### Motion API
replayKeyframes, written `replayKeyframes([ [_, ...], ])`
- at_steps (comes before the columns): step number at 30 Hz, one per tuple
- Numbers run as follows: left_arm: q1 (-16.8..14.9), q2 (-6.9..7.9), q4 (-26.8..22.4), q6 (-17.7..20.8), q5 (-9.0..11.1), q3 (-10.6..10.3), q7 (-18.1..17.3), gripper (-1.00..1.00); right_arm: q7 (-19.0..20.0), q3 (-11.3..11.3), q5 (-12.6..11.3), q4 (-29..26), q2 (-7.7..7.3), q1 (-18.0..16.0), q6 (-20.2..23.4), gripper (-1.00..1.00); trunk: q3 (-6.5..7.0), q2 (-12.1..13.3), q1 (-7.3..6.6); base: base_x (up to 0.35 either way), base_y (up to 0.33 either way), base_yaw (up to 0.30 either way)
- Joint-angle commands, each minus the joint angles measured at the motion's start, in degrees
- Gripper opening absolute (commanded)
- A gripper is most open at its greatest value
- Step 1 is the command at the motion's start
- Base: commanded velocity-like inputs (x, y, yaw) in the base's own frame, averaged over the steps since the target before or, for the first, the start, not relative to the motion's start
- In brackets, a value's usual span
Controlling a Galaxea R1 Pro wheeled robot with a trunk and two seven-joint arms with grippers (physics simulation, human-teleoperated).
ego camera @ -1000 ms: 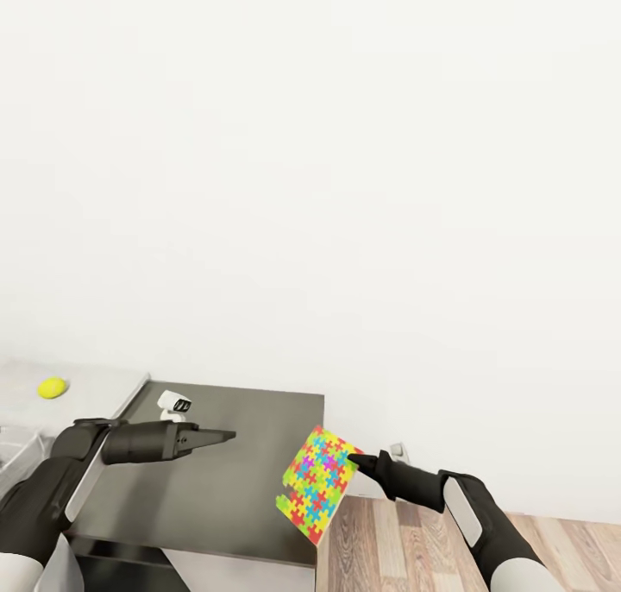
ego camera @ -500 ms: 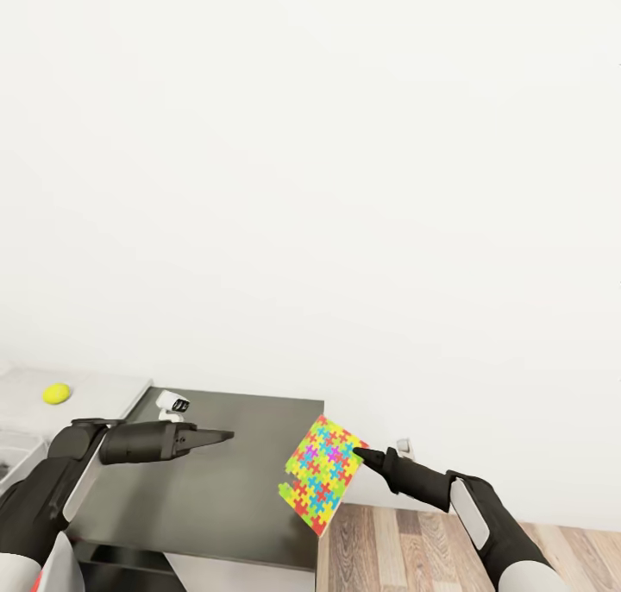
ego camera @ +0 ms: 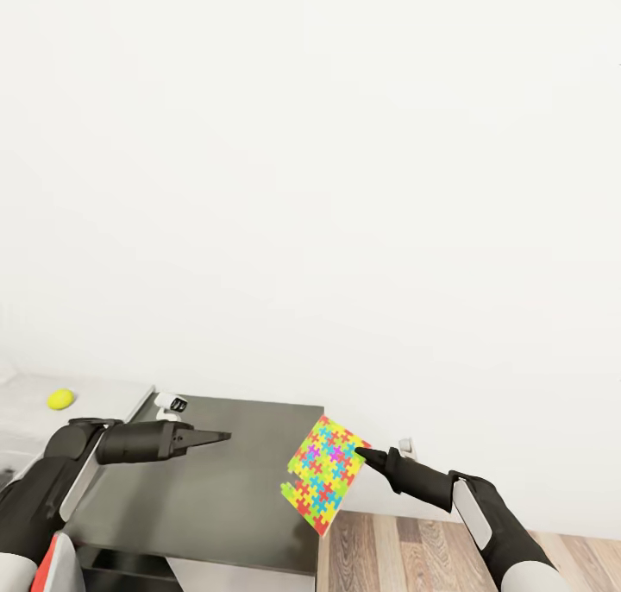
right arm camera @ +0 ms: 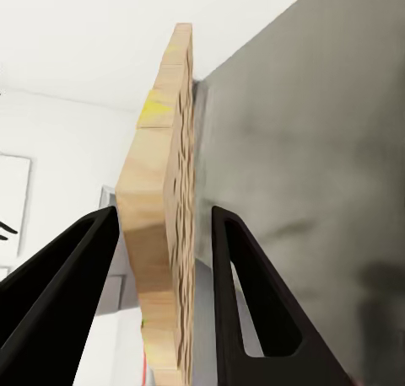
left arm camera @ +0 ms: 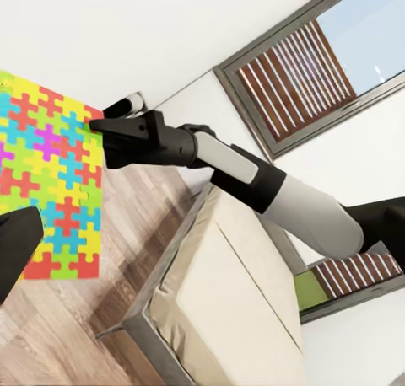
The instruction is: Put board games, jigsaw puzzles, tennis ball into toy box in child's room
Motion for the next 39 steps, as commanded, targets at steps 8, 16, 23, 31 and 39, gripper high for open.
replayKeyframes([
  [8, -0.1, 0.85, 0.0, 0.6, 0.0, 0.0, -0.2, 1.0, 0.1, -0.1, -0.1, 0.0, 0.05, -0.1, 0.2, -1.0, 0.82, 0.3, -0.18, -0.007, 0.0, 0.0],
  [16, 0.0, 0.95, 0.0, 0.6, 0.0, -0.1, -0.2, 1.0, 0.1, -0.1, -0.1, 0.0, 0.02, -0.1, -0.2, -1.0, 1.58, 0.3, -0.18, -0.146, 0.0, 0.024],
  [23, -0.1, 0.85, 0.0, 0.6, -0.1, -0.1, -0.2, 1.0, 0.1, -0.1, -0.1, 0.0, 0.01, -0.1, -0.3, -1.0, 2.24, 0.3, -0.18, -0.034, 0.0, 0.061],
  [31, -0.1, 0.8, 0.0, 0.6, -0.1, -0.1, -0.2, 1.0, 0.1, -0.1, -0.1, 0.0, 0.0, -0.1, -0.3, -1.0, 3.0, 0.3, -0.18, -0.003, 0.0, 0.068],
  [39, -0.1, 0.78, 0.0, 0.6, -0.1, -0.2, -0.2, 1.0, 0.1, -0.1, -0.1, 0.0, 0.0, -0.1, -0.3, -1.0, 3.76, 0.3, -0.18, 0.0, 0.0, 0.087],
])
